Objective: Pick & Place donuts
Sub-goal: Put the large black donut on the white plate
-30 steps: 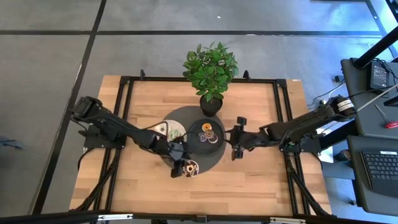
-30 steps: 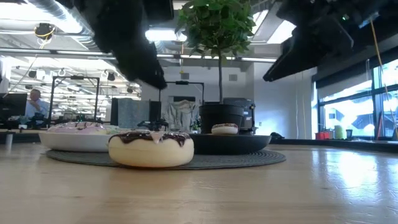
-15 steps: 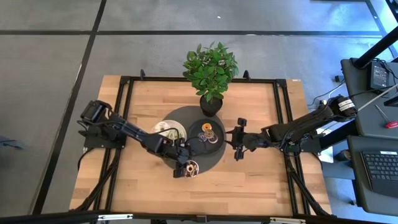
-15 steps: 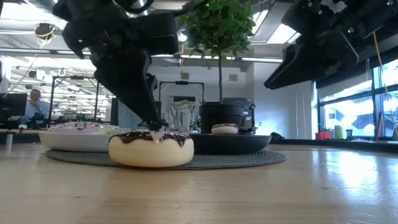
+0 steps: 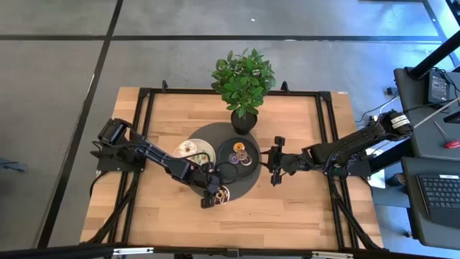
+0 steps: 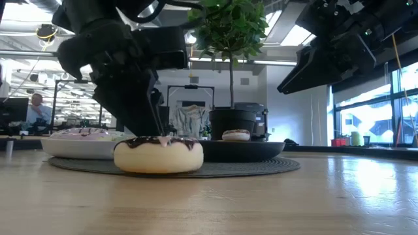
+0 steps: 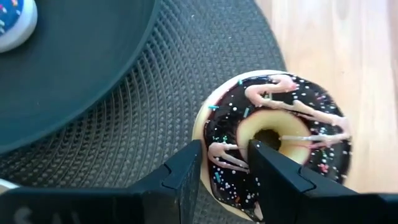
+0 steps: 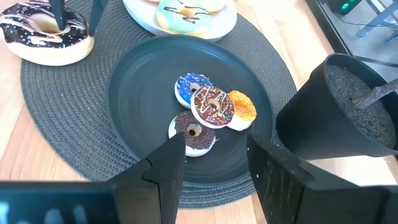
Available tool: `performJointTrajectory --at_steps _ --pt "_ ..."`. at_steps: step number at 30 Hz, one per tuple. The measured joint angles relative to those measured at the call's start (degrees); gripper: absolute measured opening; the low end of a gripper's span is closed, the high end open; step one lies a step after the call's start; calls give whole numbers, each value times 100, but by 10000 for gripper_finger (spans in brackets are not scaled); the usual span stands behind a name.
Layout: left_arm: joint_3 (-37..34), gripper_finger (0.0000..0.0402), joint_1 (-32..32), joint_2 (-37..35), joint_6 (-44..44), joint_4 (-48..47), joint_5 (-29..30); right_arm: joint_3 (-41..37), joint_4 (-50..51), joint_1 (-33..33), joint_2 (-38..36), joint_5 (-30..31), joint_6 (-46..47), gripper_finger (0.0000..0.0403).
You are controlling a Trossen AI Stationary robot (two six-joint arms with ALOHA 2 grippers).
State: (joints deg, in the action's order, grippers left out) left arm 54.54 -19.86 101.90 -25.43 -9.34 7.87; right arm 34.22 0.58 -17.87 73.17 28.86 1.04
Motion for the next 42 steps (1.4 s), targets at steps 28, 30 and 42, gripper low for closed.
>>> performJointTrajectory --at_steps 28,30,42 --pt "863 7 272 -1831 160 -3375 1027 11 105 11 2 17 -23 172" --pt "823 7 341 -2129 -24 -3595 1163 11 111 14 4 17 -17 172" --pt "-894 7 1005 -3723 -1036 -3126 1172 11 144 24 2 13 -22 172"
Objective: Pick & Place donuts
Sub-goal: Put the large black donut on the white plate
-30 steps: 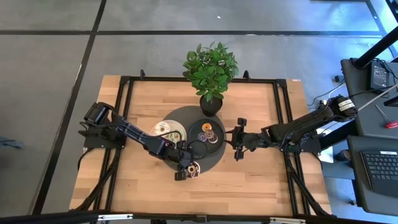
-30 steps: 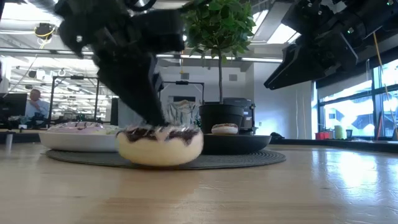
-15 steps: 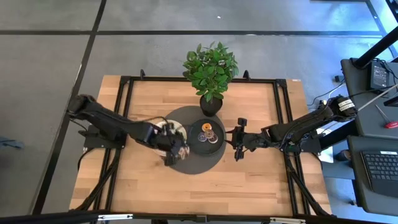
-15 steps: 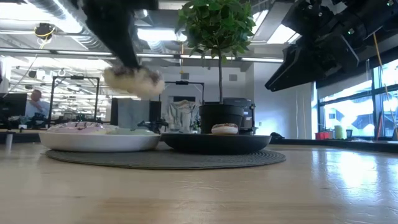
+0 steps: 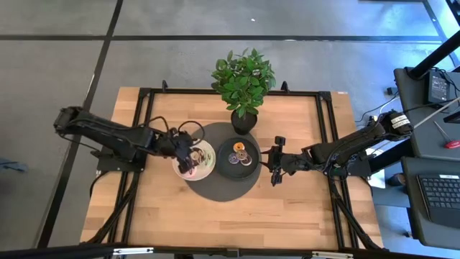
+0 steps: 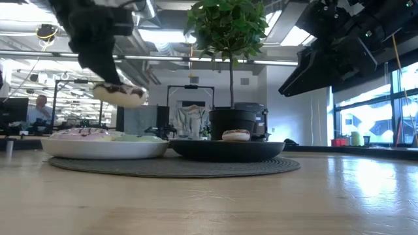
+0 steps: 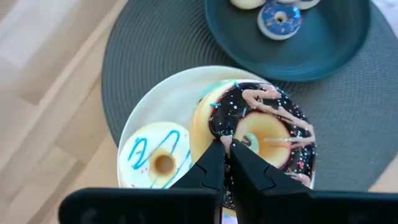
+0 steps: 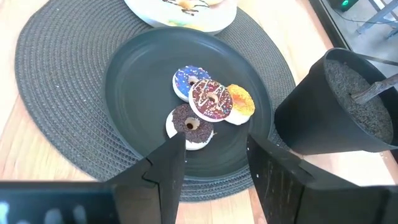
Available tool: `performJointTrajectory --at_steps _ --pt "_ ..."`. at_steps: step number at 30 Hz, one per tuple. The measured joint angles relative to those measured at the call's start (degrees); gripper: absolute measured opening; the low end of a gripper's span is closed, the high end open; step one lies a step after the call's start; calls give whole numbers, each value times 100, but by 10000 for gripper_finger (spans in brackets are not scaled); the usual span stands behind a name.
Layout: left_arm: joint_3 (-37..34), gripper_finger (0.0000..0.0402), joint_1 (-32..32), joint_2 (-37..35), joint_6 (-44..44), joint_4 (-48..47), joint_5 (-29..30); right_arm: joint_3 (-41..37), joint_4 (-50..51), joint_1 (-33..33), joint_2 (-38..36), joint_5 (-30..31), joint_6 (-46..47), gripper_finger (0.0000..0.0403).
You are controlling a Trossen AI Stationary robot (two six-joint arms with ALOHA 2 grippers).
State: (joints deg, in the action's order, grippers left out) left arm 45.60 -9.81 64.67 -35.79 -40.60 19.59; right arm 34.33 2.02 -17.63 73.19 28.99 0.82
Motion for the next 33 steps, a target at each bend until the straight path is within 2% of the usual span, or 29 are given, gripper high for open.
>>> performJointTrajectory --at_steps 10,17,21,33 --pt "-952 7 366 -121 -50 933 -425 0 0 0 2 -2 0 172" --pt "-1186 7 368 -119 -186 999 -399 -2 0 0 2 -2 -2 172" --pt "-1238 9 366 -119 -252 1002 -153 -2 0 0 1 -2 -2 172" --pt "-1239 43 355 -119 -251 957 -156 -2 2 0 2 -2 -2 172"
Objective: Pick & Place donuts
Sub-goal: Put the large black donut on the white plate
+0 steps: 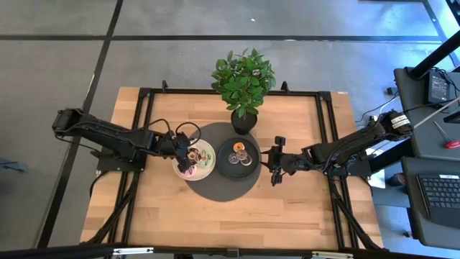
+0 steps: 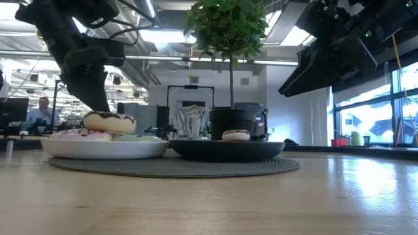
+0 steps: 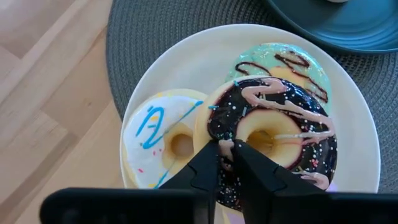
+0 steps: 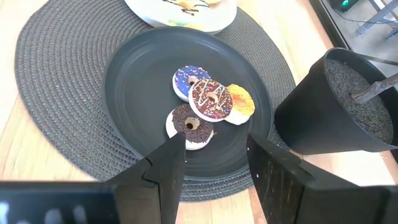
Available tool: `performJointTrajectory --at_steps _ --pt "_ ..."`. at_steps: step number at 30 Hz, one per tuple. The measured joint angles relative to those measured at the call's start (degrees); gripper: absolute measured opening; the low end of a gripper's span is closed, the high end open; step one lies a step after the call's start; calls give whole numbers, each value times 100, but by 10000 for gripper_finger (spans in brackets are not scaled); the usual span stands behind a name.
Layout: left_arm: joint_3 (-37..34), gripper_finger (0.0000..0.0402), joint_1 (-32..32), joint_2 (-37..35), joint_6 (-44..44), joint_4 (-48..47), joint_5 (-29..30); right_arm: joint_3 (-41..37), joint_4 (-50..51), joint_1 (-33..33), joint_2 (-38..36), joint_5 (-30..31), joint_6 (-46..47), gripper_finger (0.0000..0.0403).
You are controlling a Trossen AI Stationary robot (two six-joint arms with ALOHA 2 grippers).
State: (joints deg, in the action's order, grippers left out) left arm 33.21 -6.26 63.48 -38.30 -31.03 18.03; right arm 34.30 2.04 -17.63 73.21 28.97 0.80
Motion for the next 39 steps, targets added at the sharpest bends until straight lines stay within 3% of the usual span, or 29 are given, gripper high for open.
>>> performJointTrajectory --at_steps 24,39 --pt "0 58 0 4 -313 130 -155 -2 46 0 -1 -2 -2 172" --pt "2 130 0 4 -256 127 -407 -4 48 0 0 0 -2 172"
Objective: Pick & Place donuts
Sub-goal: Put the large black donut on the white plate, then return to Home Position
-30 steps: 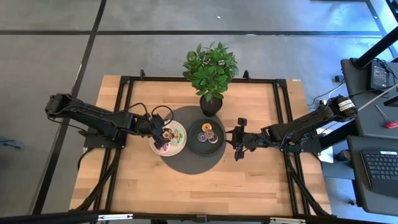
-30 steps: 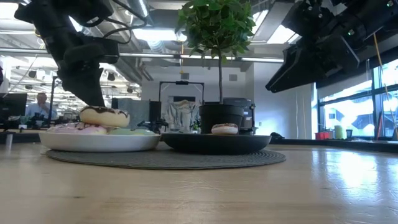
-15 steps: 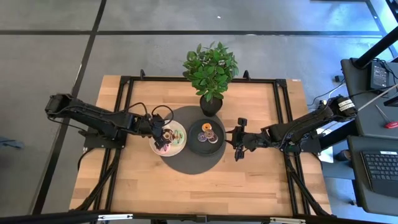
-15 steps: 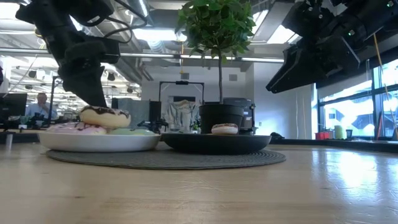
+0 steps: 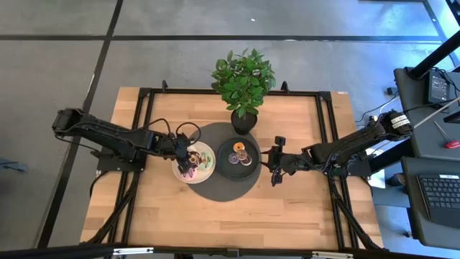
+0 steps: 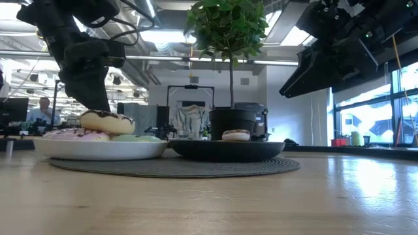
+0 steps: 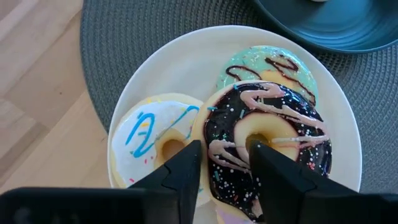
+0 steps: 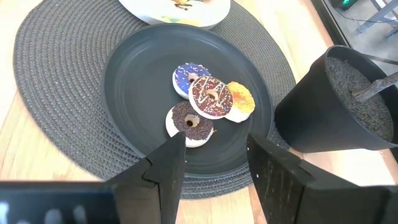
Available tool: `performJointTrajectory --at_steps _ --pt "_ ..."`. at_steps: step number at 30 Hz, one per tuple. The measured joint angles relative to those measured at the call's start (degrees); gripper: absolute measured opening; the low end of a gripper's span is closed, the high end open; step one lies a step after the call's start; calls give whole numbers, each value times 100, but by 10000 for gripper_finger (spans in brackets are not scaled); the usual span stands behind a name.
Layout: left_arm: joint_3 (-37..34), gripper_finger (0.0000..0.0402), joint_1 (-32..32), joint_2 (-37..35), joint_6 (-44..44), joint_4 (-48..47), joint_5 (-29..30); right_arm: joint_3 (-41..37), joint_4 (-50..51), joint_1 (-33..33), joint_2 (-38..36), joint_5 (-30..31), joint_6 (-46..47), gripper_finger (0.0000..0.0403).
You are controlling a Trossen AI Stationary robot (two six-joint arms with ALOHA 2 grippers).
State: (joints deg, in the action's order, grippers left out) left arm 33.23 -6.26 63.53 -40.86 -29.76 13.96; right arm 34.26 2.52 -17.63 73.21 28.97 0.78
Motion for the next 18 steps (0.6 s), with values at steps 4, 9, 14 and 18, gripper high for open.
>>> performJointTrajectory --at_steps 4,9,14,18 --pt "0 140 0 -63 8 -17 -37 0 0 0 0 0 0 172" --pt "0 140 0 -418 99 -83 -34 0 -1 0 -1 0 -20 172" --pt "0 140 -18 -1084 160 -90 -106 0 0 -2 0 0 -236 172" --pt "0 139 -298 -1702 573 -75 491 -9 58 -90 -221 -394 -121 172"
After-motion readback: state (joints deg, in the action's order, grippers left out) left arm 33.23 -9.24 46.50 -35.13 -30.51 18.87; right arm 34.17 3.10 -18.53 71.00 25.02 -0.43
